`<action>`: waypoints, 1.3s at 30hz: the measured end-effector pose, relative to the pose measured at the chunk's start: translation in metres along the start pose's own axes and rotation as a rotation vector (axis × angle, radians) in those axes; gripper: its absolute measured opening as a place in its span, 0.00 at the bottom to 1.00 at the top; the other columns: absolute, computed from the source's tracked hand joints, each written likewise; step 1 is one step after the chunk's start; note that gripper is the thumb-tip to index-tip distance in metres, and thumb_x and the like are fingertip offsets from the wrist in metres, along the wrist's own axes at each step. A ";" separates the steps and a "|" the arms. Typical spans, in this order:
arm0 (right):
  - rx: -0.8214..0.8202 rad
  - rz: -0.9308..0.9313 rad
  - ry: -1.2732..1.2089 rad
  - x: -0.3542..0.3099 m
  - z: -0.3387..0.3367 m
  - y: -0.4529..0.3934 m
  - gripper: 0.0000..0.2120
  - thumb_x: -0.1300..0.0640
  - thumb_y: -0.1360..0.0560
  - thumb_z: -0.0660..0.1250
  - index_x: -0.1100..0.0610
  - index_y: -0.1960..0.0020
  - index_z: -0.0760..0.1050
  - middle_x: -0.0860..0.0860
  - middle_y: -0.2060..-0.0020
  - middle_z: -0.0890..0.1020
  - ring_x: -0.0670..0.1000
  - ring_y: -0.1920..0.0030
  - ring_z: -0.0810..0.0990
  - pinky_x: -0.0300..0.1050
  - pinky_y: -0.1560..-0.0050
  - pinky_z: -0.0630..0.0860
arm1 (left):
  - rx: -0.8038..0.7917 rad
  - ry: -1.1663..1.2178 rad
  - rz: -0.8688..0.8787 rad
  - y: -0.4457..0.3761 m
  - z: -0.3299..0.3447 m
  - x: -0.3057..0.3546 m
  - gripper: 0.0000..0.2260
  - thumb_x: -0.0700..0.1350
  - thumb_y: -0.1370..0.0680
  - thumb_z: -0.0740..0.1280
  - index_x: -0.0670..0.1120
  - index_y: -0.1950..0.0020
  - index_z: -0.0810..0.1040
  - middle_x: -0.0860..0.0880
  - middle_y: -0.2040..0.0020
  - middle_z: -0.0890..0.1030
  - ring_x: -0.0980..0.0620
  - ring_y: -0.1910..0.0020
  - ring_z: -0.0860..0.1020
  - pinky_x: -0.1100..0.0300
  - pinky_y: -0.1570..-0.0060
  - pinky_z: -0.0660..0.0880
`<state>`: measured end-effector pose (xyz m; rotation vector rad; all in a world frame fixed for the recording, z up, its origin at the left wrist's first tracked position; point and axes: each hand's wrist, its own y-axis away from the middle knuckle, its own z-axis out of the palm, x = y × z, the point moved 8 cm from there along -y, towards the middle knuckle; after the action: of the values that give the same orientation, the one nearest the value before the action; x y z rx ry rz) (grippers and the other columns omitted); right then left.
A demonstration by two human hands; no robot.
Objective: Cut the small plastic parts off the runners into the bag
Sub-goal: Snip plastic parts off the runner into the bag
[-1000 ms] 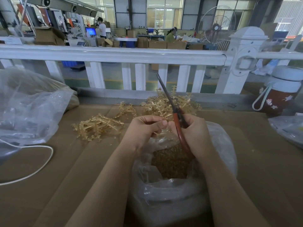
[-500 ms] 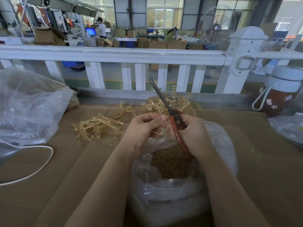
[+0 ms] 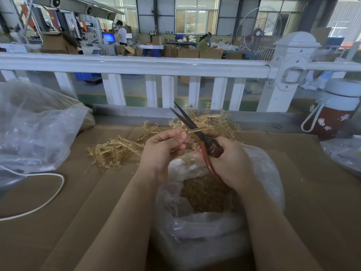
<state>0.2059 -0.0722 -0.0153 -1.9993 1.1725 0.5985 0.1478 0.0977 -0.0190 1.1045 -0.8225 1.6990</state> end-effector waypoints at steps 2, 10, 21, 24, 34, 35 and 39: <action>-0.012 -0.022 0.068 -0.002 0.001 0.001 0.21 0.28 0.33 0.72 0.44 0.54 0.75 0.37 0.64 0.80 0.39 0.60 0.78 0.38 0.63 0.70 | 0.002 0.015 0.009 0.001 -0.001 0.002 0.03 0.41 0.30 0.73 0.45 0.57 0.84 0.49 0.63 0.83 0.56 0.67 0.77 0.65 0.63 0.76; 0.016 -0.101 0.195 -0.010 -0.002 0.003 0.30 0.20 0.37 0.64 0.46 0.55 0.73 0.39 0.64 0.78 0.38 0.61 0.75 0.35 0.64 0.68 | 0.017 0.057 0.036 -0.001 -0.005 0.005 0.07 0.37 0.28 0.71 0.46 0.63 0.85 0.48 0.66 0.82 0.56 0.66 0.79 0.65 0.61 0.78; 0.056 -0.148 0.267 -0.012 -0.004 0.002 0.25 0.25 0.34 0.69 0.46 0.58 0.73 0.40 0.66 0.76 0.41 0.64 0.75 0.39 0.64 0.74 | 0.032 0.101 0.018 -0.001 -0.005 0.005 0.05 0.31 0.24 0.67 0.38 0.58 0.81 0.46 0.66 0.82 0.54 0.66 0.80 0.65 0.61 0.79; 0.080 -0.158 0.288 -0.013 -0.005 0.002 0.22 0.27 0.32 0.70 0.45 0.58 0.73 0.39 0.67 0.76 0.41 0.64 0.75 0.37 0.65 0.71 | 0.015 0.114 0.023 0.000 -0.003 0.005 0.09 0.31 0.25 0.67 0.41 0.62 0.83 0.47 0.66 0.83 0.55 0.67 0.80 0.66 0.61 0.80; 0.116 -0.163 0.284 -0.016 -0.007 0.005 0.26 0.23 0.34 0.66 0.46 0.58 0.75 0.38 0.68 0.76 0.38 0.66 0.74 0.33 0.66 0.69 | -0.010 0.212 -0.036 0.001 0.002 0.000 0.10 0.38 0.34 0.71 0.38 0.53 0.81 0.46 0.63 0.82 0.54 0.65 0.80 0.65 0.59 0.79; 0.116 -0.162 0.288 -0.015 -0.007 0.005 0.27 0.22 0.35 0.66 0.46 0.57 0.75 0.39 0.68 0.76 0.38 0.66 0.74 0.33 0.66 0.69 | -0.010 0.226 -0.044 0.001 0.003 -0.001 0.11 0.38 0.34 0.71 0.38 0.52 0.81 0.46 0.63 0.82 0.54 0.65 0.80 0.65 0.59 0.80; 0.116 -0.174 0.284 -0.016 -0.007 0.005 0.28 0.22 0.35 0.66 0.46 0.55 0.77 0.39 0.66 0.78 0.40 0.64 0.76 0.32 0.65 0.69 | -0.020 0.248 -0.056 0.000 0.004 -0.001 0.12 0.37 0.33 0.70 0.37 0.51 0.80 0.46 0.63 0.82 0.54 0.65 0.80 0.65 0.60 0.80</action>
<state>0.1945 -0.0711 -0.0014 -2.1054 1.1512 0.1585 0.1487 0.0939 -0.0190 0.8732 -0.6447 1.7344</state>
